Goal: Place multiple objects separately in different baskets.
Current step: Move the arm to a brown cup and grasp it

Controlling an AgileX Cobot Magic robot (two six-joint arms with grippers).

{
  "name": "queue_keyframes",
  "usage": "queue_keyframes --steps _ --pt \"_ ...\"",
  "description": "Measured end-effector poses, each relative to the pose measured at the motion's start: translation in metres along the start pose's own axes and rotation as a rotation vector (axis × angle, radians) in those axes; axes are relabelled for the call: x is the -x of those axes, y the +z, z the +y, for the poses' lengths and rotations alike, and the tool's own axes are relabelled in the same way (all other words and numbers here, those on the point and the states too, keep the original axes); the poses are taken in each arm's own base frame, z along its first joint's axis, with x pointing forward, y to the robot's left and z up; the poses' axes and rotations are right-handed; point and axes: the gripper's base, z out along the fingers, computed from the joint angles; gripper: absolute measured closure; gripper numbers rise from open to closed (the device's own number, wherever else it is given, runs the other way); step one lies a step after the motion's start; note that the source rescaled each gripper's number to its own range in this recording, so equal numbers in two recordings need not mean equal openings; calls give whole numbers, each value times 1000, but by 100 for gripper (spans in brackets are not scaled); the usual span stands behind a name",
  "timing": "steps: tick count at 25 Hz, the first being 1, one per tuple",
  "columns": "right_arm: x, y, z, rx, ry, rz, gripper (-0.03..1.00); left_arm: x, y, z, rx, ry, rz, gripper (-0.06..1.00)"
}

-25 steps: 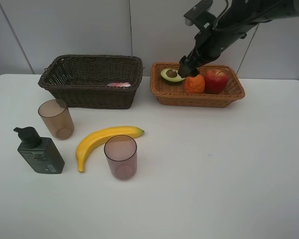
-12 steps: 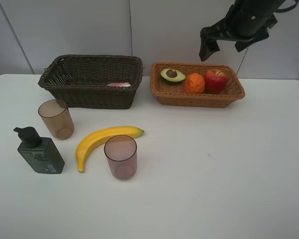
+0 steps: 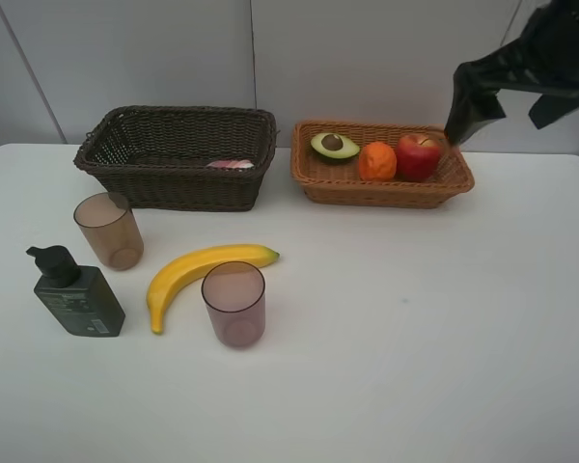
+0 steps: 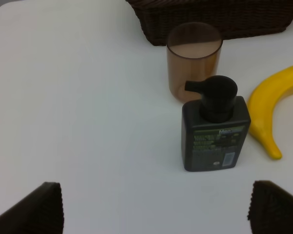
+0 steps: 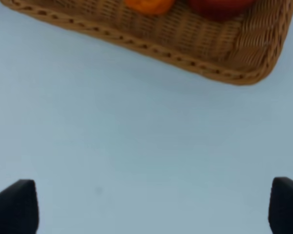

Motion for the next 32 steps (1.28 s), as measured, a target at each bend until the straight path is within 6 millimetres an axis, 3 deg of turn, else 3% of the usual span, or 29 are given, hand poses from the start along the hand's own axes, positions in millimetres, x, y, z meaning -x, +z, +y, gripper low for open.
queue_keyframes --steps 8,15,22,32 --pt "-86 -39 0 -4 15 -38 -2 0 0 0 0 0 0 -6" --pt "-153 -52 3 14 46 -98 -2 0 0 0 0 0 0 -6" --pt "-195 -56 6 26 59 -185 -2 0 0 0 0 0 0 -6" --pt "-237 -56 8 25 72 -397 -2 0 0 0 0 0 0 -6"
